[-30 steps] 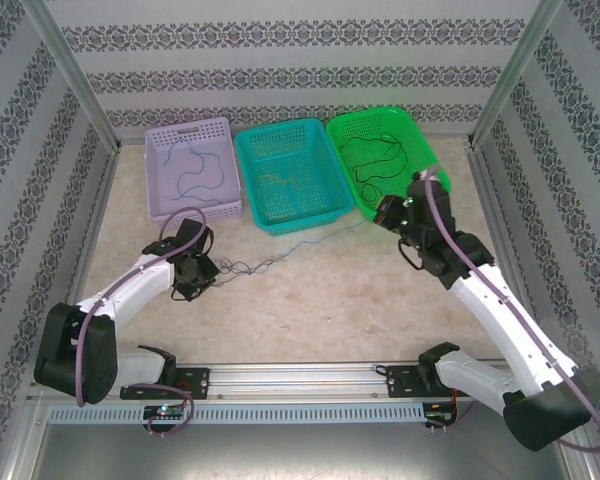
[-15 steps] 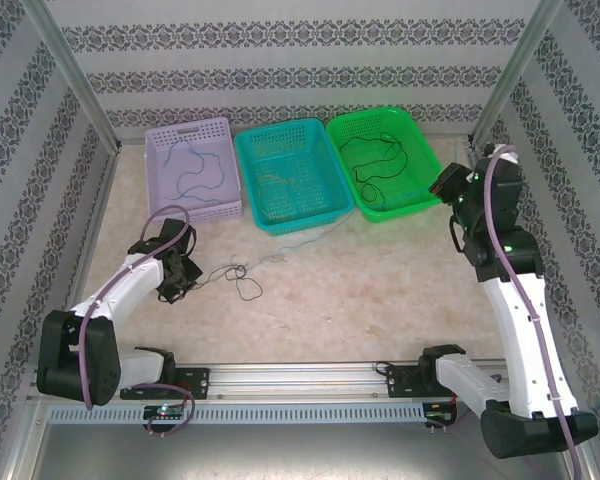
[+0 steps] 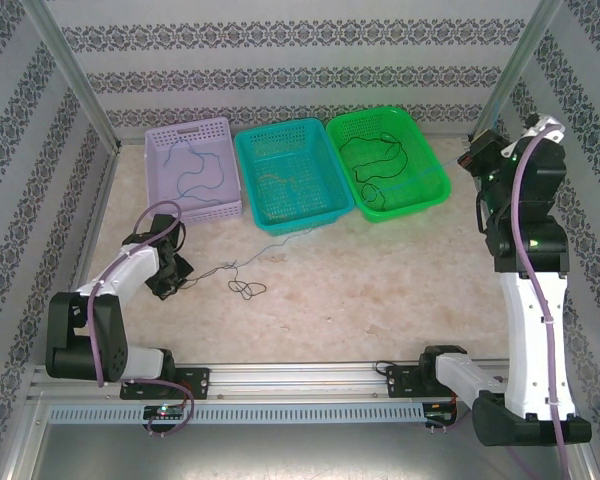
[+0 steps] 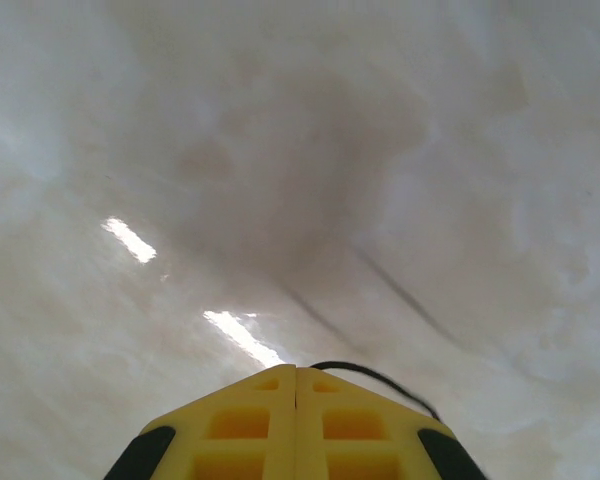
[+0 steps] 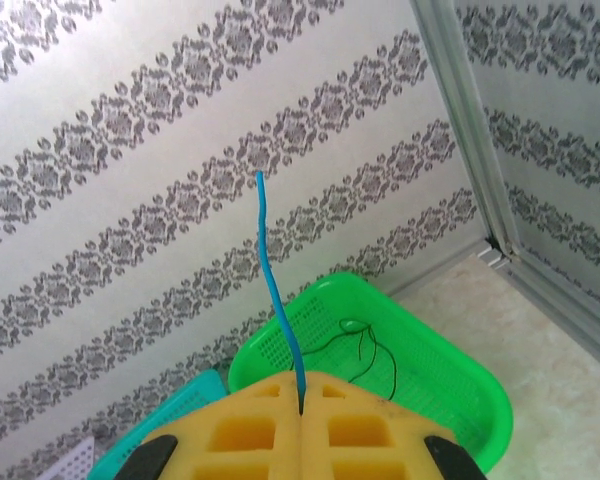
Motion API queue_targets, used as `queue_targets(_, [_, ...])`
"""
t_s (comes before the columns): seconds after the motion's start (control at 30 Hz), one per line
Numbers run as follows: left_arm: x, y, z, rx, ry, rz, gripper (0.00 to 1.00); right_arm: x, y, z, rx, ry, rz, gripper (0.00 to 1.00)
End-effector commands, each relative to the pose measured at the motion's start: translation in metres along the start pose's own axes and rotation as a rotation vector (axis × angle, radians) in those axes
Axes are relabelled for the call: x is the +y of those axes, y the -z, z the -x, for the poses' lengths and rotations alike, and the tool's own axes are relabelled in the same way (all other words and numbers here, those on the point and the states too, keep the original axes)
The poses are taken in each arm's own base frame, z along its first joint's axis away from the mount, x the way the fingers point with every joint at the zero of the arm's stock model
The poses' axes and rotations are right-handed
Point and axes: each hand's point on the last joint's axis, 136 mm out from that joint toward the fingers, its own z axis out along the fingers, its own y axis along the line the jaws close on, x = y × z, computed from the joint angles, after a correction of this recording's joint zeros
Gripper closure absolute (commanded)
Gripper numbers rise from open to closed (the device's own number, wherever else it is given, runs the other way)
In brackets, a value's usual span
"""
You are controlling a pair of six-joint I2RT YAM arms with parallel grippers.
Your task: Untangle the cables
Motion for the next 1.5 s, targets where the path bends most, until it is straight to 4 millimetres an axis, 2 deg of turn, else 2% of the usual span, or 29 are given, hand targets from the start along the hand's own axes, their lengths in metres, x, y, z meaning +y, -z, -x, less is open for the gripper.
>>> queue_targets(0.0, [0.006, -0.003, 0.01, -0.013, -0.015, 0.019, 1.0, 0.016, 0.005, 0.02, -0.047, -0.007, 0.067, 1.0])
queue_targets(0.13, [-0.002, -0.006, 0.013, 0.002, -0.009, 0.002, 1.0, 0.024, 0.005, 0.02, -0.052, -0.042, 0.115, 1.0])
queue_targets(0.2, [-0.002, -0.007, 0.016, 0.004, -0.012, 0.016, 1.0, 0.026, 0.009, 0.025, -0.072, -0.032, 0.112, 1.0])
queue_targets(0.37, [0.013, -0.011, 0.028, 0.006, 0.026, 0.049, 1.0, 0.022, 0.019, 0.052, -0.145, -0.014, 0.08, 1.0])
queue_targets(0.43, [0.019, -0.013, 0.031, 0.016, 0.038, 0.057, 1.0, 0.022, 0.02, 0.057, -0.162, -0.027, 0.078, 1.0])
queue_targets(0.6, [0.021, -0.015, 0.033, 0.021, 0.054, 0.056, 1.0, 0.023, 0.016, 0.047, -0.134, -0.074, 0.105, 1.0])
queue_targets(0.7, [-0.002, -0.012, 0.032, 0.046, 0.055, -0.063, 1.0, 0.037, 0.011, 0.038, -0.08, -0.066, 0.177, 1.0])
queue_targets(0.8, [-0.039, -0.001, 0.028, 0.06, 0.003, -0.205, 1.0, 0.065, 0.016, 0.031, -0.043, -0.003, 0.265, 1.0])
queue_targets(0.87, [-0.067, 0.015, 0.021, 0.053, -0.06, -0.286, 1.0, 0.082, 0.021, 0.027, -0.028, 0.035, 0.318, 1.0])
queue_targets(0.9, [-0.077, 0.023, 0.019, 0.047, -0.084, -0.318, 0.95, 0.087, 0.022, 0.026, -0.019, 0.041, 0.339, 1.0])
queue_targets(0.97, [-0.097, 0.046, 0.014, 0.014, -0.132, -0.376, 0.71, 0.098, 0.025, 0.025, -0.01, 0.06, 0.381, 1.0])
queue_targets(1.03, [-0.112, 0.073, 0.012, -0.035, -0.178, -0.421, 0.53, 0.107, 0.028, 0.025, -0.005, 0.088, 0.417, 1.0])
queue_targets(1.1, [-0.125, 0.103, 0.013, -0.098, -0.216, -0.481, 0.42, 0.117, 0.03, 0.023, 0.008, 0.113, 0.46, 1.0])
queue_targets(1.2, [-0.147, 0.156, 0.016, -0.202, -0.285, -0.611, 0.33, 0.135, 0.03, 0.017, 0.045, 0.155, 0.554, 1.0])
queue_targets(1.33, [-0.178, 0.228, 0.014, -0.311, -0.39, -0.833, 0.31, 0.159, 0.027, -0.009, 0.128, 0.229, 0.703, 1.0])
queue_targets(1.4, [-0.196, 0.267, 0.006, -0.365, -0.47, -0.961, 0.32, 0.169, 0.023, -0.025, 0.181, 0.248, 0.757, 1.0])
queue_targets(1.47, [-0.216, 0.307, -0.013, -0.416, -0.581, -1.102, 0.33, 0.179, 0.019, -0.042, 0.232, 0.262, 0.797, 1.0])
